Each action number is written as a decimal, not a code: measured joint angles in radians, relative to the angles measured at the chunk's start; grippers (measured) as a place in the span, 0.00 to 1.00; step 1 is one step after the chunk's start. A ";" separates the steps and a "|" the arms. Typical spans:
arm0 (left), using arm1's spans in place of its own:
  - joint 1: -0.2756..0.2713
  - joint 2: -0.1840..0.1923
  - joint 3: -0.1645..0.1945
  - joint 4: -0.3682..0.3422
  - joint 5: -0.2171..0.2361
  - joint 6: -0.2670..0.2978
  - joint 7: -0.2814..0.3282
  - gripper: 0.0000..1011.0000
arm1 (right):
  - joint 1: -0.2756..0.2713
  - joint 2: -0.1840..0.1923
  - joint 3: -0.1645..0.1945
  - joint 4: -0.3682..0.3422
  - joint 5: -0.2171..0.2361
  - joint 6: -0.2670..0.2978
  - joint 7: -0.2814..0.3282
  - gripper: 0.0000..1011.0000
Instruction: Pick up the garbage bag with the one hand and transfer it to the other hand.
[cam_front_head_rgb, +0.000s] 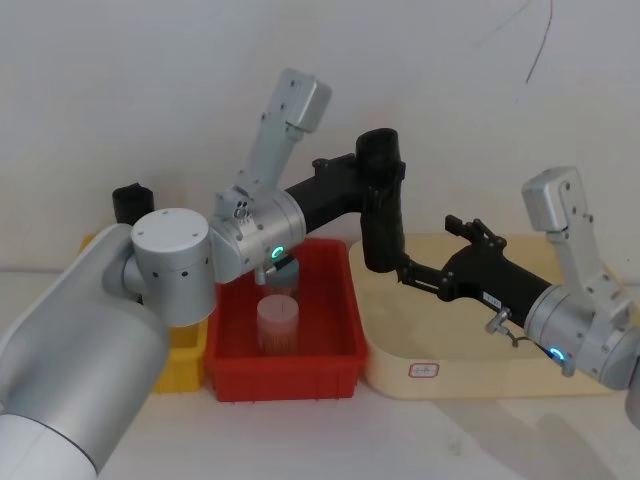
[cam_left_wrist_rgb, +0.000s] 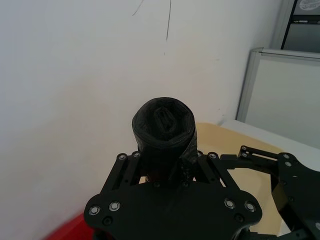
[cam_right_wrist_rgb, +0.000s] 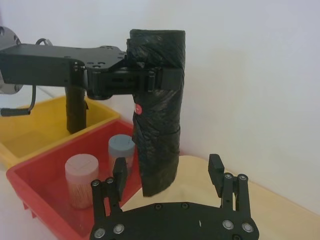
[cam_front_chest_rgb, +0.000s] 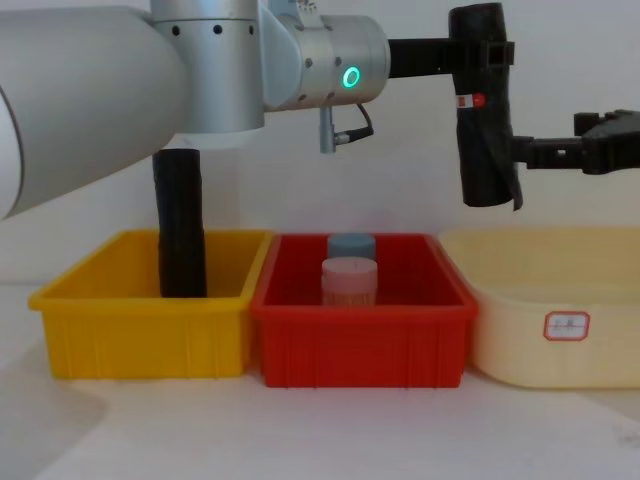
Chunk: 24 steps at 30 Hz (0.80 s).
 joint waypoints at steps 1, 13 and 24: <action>-0.002 -0.003 0.001 0.002 -0.001 0.000 0.002 0.37 | 0.003 -0.003 0.000 0.004 -0.001 -0.003 0.000 0.99; -0.005 -0.022 0.012 0.006 -0.012 0.003 0.016 0.37 | 0.021 -0.032 -0.001 0.036 -0.005 -0.023 0.012 0.99; 0.013 -0.024 0.023 -0.014 -0.012 0.004 0.028 0.37 | 0.035 -0.052 -0.017 0.059 -0.008 -0.024 0.030 0.99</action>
